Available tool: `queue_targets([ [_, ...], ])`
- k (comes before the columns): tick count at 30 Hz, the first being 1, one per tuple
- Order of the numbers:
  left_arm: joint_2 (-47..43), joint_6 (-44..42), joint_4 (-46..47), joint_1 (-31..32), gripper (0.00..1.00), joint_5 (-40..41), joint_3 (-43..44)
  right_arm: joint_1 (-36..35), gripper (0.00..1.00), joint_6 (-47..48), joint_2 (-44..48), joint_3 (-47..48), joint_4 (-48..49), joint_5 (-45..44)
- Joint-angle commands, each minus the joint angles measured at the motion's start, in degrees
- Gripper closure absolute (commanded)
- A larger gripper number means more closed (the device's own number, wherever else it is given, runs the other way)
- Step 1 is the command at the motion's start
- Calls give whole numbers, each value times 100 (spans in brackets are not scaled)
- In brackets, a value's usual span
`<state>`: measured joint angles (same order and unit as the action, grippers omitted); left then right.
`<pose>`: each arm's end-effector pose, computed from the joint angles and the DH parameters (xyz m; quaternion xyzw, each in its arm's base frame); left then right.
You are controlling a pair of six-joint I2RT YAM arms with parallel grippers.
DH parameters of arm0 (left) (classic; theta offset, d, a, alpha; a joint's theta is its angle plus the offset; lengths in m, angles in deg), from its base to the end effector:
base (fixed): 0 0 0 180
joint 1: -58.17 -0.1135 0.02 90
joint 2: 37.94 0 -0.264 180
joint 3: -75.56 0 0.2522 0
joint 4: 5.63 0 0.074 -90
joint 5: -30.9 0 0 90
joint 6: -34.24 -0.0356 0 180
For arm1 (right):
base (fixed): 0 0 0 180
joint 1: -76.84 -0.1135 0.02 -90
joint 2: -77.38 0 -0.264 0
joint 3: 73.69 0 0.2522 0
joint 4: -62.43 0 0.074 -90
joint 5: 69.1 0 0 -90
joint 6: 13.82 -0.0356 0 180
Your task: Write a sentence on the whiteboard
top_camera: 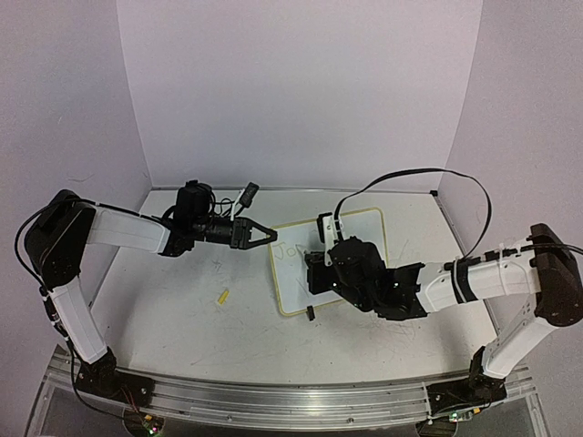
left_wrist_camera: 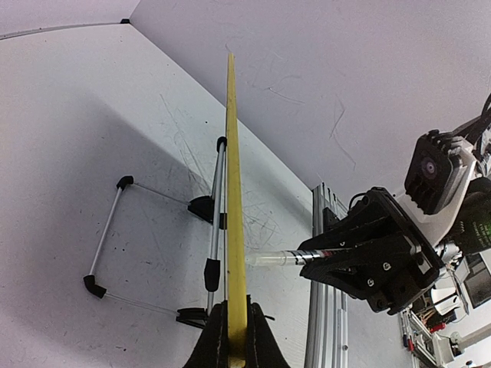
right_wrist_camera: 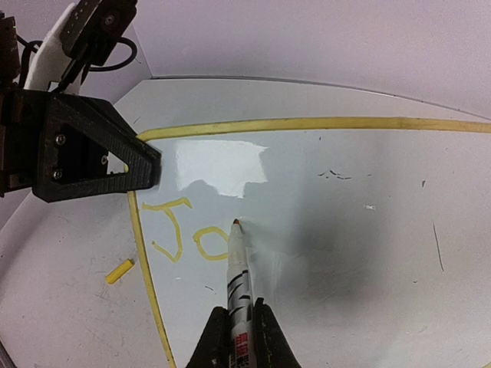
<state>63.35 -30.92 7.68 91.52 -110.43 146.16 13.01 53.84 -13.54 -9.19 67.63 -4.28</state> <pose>0.3025 -0.2324 0.2149 0.3096 0.7053 -0.5645 0.2967 0.1676 0.3066 0.2268 -0.1701 0.7968 0.2452 0.5255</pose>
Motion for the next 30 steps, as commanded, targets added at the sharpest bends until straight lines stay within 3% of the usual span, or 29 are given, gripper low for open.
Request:
queue_targets([
  [1,-136,152,-53,14,100,-259,-76,8,100,-132,34,53,-83,-170],
  [30,-119,164,-54,14,100,-281,-65,-54,100,-436,232,-253,-209,-141],
])
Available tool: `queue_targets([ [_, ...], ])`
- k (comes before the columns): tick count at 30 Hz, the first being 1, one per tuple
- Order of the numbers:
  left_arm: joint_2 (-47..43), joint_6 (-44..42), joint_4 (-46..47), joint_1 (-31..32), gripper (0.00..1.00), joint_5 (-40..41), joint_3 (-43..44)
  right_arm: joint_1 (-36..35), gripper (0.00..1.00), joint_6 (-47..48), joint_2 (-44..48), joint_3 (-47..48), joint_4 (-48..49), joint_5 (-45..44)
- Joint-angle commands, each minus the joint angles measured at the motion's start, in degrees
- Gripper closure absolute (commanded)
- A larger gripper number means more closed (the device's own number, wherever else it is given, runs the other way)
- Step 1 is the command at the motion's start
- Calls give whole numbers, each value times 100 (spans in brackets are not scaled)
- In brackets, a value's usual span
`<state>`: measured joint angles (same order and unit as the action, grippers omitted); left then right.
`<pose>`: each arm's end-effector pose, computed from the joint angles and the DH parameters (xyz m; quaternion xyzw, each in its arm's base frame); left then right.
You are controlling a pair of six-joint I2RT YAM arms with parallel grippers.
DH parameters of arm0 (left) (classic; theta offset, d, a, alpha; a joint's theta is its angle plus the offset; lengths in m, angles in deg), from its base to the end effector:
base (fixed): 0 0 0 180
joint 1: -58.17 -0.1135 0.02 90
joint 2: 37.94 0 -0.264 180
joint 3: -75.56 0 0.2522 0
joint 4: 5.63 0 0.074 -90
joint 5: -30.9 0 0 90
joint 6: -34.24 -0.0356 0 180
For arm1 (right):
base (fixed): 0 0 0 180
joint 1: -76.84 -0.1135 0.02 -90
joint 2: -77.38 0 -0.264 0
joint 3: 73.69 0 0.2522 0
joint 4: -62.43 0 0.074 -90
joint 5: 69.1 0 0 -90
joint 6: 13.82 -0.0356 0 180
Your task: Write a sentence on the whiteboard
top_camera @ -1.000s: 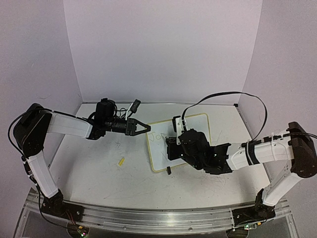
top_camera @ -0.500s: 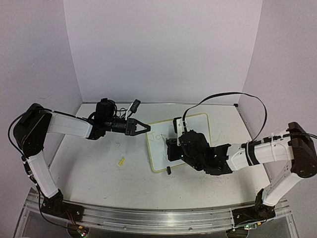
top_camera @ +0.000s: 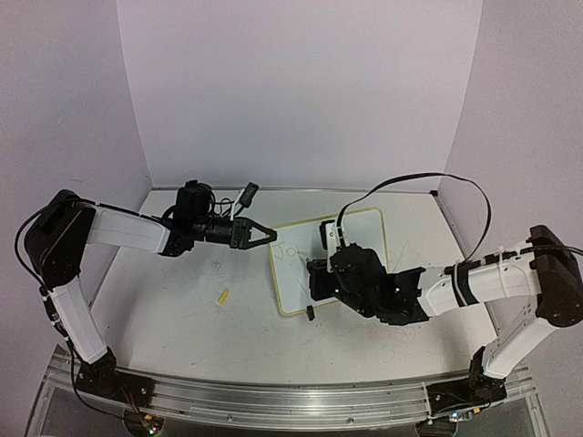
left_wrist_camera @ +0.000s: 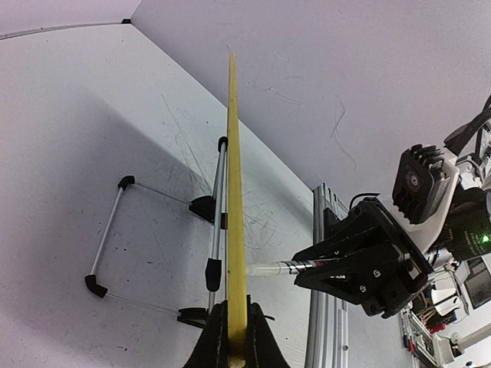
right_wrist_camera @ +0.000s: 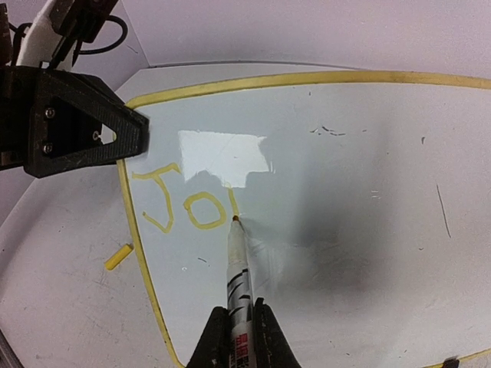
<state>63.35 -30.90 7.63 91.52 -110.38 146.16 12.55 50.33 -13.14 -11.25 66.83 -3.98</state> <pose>0.3025 -0.2323 0.2148 0.3092 0.7058 -0.5643 0.2965 0.1620 0.3019 0.2161 -0.1579 0.8107 0.2508 0.5049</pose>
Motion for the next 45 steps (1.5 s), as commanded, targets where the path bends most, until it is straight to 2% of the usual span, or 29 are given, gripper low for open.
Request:
queue_targets([
  [1,-119,166,-50,14,100,-285,-62,-12,100,-88,198,-34,-130,-190],
  [15,-114,168,-49,14,100,-302,-61,21,100,-89,104,206,-198,-560],
  [37,-125,159,-51,14,100,-302,-66,159,100,233,-69,440,-34,-531],
  [45,-117,150,-49,14,100,-291,-54,114,100,93,25,280,-180,-422],
])
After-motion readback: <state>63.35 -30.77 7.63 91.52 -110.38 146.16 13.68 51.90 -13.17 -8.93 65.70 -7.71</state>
